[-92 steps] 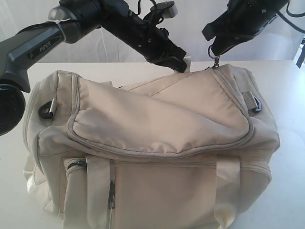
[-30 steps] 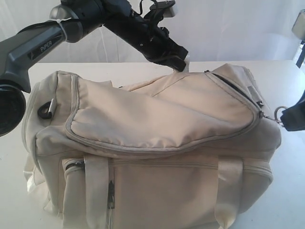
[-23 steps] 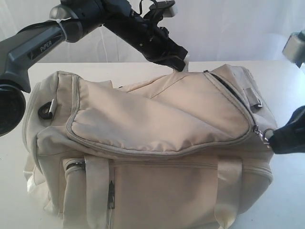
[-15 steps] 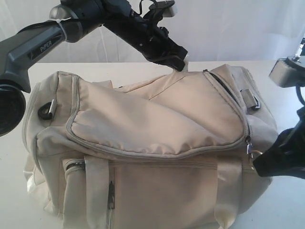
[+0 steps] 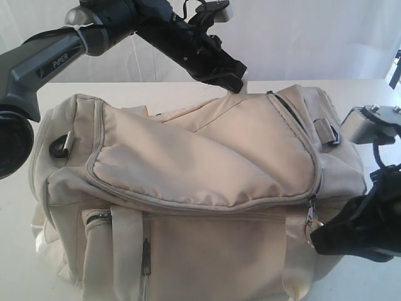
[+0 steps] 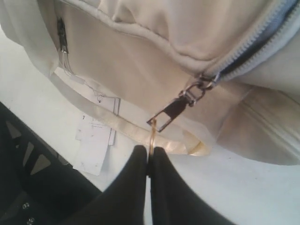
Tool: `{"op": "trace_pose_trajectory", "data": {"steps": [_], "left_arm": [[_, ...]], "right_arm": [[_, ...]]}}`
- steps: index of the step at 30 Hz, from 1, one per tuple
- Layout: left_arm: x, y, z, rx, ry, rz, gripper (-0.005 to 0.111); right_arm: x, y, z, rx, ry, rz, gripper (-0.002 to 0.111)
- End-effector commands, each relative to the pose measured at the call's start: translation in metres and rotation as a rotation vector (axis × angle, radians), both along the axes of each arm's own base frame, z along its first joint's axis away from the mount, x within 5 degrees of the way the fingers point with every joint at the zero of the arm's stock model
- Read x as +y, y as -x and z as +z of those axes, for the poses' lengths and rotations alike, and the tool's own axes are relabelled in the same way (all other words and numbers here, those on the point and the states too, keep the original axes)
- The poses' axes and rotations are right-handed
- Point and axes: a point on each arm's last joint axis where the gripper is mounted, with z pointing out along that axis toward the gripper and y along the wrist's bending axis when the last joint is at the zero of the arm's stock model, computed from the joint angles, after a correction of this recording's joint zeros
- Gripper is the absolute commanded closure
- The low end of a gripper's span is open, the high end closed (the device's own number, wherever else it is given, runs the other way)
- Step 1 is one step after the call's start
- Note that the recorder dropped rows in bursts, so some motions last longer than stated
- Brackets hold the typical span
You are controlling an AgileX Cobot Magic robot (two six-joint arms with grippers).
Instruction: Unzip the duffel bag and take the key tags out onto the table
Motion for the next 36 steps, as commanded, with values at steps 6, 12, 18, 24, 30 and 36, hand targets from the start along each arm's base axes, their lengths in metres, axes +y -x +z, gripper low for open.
{"op": "trace_pose_trajectory", "data": {"steps": [6,12,18,24,30,36], "left_arm": [[0.001,0.003,0.012,-0.014,0.024,0.007,0.107],[0.001,0.003,0.012,-0.014,0.024,0.007,0.107],[0.001,0.003,0.012,-0.011,0.023,0.005,0.107],[0.001,0.003,0.012,-0.011,0.023,0.005,0.107],[0.001,0.003,0.012,-0.011,0.023,0.005,0.107],[0.001,0.003,0.012,-0.011,0.023,0.005,0.107]], "right_arm": [[0.008,0.003,-0.011,-0.031,-0.104,0.023,0.108],[0.018,0.004,-0.019,-0.049,-0.134,0.044,0.108],[0.039,-0.005,-0.034,-0.009,-0.139,0.088,0.108],[0.069,-0.012,-0.049,0.014,-0.185,0.173,0.108],[0.096,-0.016,-0.060,0.025,-0.219,0.238,0.108],[0.122,-0.026,-0.059,-0.007,-0.219,0.294,0.108]]}}
